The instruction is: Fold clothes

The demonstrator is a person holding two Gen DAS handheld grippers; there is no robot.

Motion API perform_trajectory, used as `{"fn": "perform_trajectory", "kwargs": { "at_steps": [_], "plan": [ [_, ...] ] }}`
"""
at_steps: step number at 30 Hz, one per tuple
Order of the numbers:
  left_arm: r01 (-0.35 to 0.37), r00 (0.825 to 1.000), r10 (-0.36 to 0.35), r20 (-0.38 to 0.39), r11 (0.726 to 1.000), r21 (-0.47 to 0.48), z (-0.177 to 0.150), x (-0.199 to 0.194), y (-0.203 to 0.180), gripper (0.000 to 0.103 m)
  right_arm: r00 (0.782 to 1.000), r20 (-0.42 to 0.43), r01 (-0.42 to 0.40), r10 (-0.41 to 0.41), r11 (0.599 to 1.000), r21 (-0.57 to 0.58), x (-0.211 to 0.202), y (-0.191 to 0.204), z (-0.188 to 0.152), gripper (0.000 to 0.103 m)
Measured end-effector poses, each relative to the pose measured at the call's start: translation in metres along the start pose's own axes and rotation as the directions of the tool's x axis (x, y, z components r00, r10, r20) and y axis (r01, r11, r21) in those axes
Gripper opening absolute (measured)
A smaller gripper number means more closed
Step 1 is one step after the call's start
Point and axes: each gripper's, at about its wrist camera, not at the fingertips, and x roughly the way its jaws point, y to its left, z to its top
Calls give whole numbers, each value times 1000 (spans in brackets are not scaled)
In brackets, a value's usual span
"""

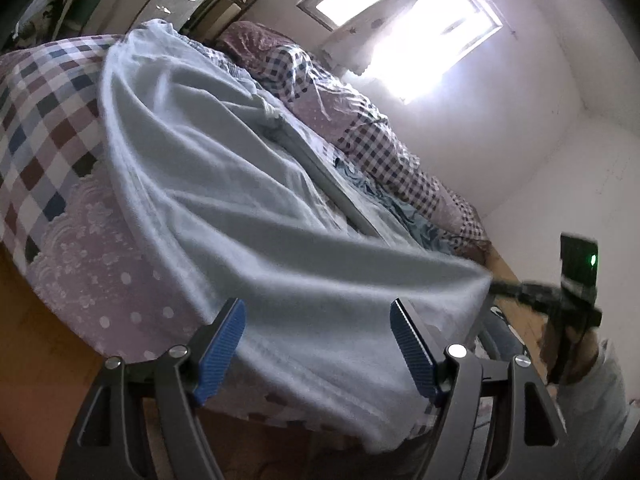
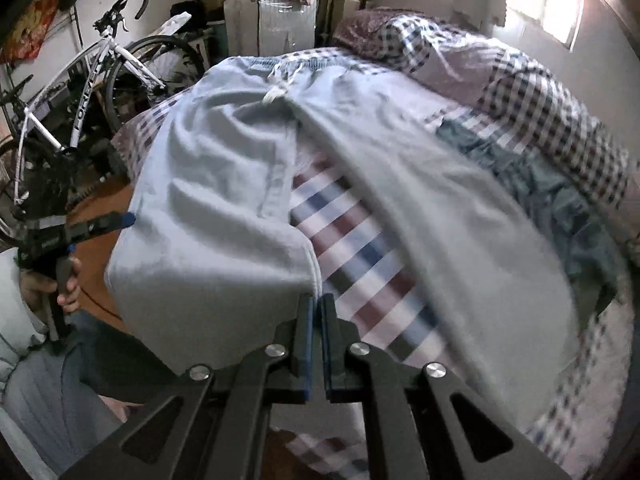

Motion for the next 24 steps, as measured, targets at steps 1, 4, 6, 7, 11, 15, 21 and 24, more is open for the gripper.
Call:
{"fn": "perform_trajectory", "kwargs": {
  "at_steps": [1,4,6,7,11,15,21,24],
  "plan": [
    [-2,1000,2,-12,1000,-8,0,3,1,78,1000,1,7,-7,1000,-2,1,-3,7,2],
    [41,997,-46,-61,996,-78,-1,14,5,80,1000,5,21,-21,1000,3,10,-13,27,2],
    [43,994,-52,-91,994,-98,-2,21,6,82,999,6,38,-38,999,6,21,-18,38,2],
    [41,993,-52,-106,994,-106,-3,24,6,82,999,4,46,-47,999,12,28,-22,42,2],
    [22,982,-44,-186,993,-116,-10,42,5,82,995,-24,97,-97,995,25,60,-36,52,2],
    [-21,962,-11,-271,993,-116,-17,64,5,82,989,-70,131,-127,989,65,102,-58,51,3],
    [-55,938,0,-346,987,-149,-24,95,5,82,985,-90,158,-149,982,100,129,-70,40,6],
    [-68,928,11,-373,988,-139,-27,112,2,82,985,-67,168,-161,980,109,124,-68,34,12]
  ]
}}
